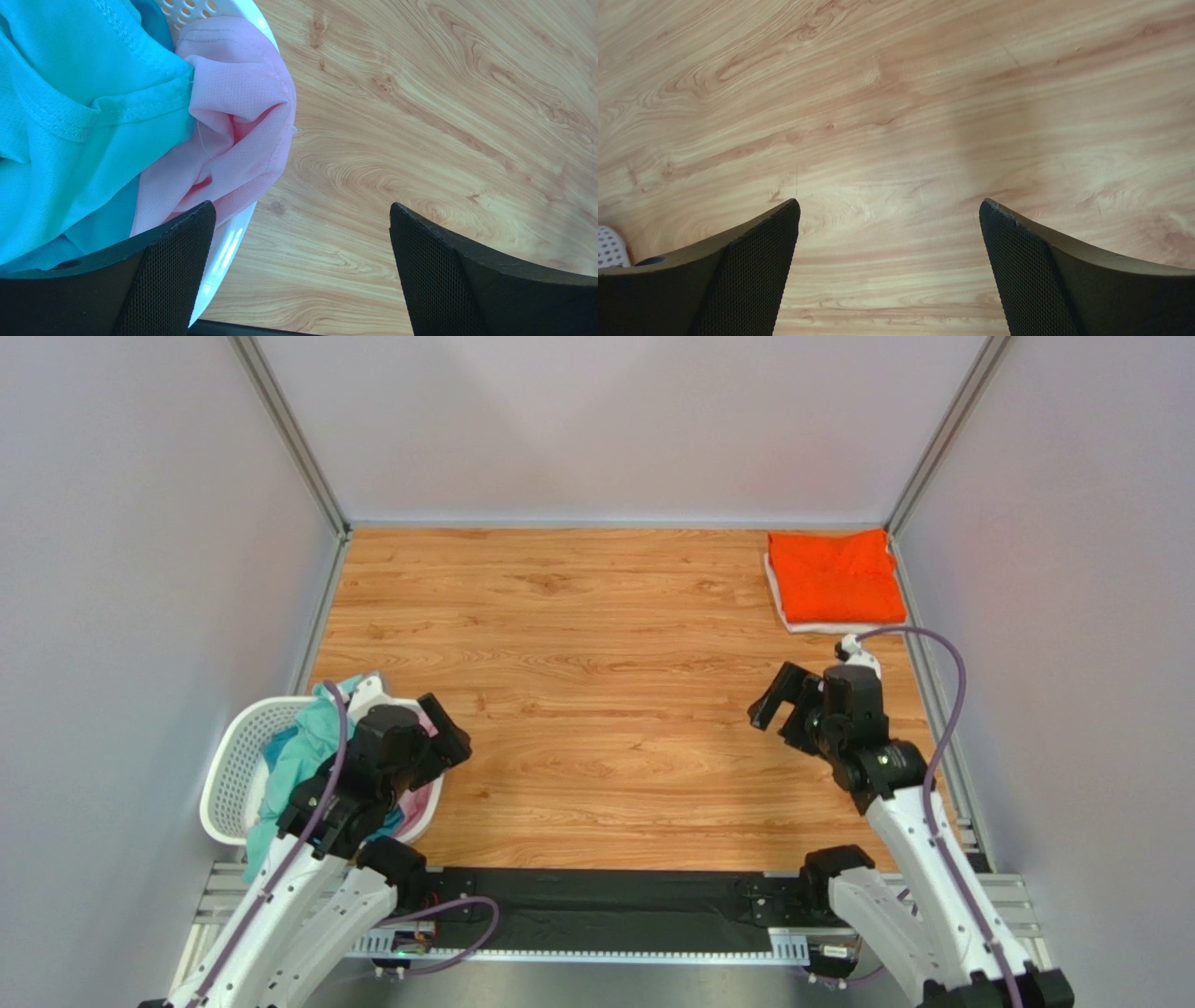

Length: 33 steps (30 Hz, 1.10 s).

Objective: Fold and stack the t-shirts
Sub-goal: Reset both grippers

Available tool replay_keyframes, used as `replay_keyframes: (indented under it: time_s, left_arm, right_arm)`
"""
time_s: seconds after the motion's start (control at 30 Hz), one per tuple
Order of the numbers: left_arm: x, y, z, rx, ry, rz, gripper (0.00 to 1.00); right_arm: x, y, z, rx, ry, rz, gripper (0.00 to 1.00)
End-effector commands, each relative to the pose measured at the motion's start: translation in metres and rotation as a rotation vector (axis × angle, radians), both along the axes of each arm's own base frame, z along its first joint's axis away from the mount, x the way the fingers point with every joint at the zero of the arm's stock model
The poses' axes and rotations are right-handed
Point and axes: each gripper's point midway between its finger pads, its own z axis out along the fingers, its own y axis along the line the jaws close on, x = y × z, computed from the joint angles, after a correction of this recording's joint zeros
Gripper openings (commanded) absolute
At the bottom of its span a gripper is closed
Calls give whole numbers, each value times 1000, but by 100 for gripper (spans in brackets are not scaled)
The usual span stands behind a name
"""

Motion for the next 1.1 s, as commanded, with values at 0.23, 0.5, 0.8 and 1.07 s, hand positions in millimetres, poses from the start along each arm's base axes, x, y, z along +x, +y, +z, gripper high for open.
replay_keyframes:
  time_s: [0.23, 0.5, 0.8, 1.07]
  left_arm:
    - [3, -17, 6, -64, -32, -66, 100]
    - [4, -51, -9, -191, -20, -160, 100]
    - [-2, -61, -13, -204, -27, -183, 100]
    - [-4, -79, -19, -174, 8, -251, 100]
  right_arm:
    - [-46, 20, 31, 187, -257, 85, 100]
    - [-54, 11, 38, 176, -303, 48, 100]
    - [-55, 14, 32, 193, -280, 54, 100]
    - [-54, 19, 28, 209, -277, 76, 100]
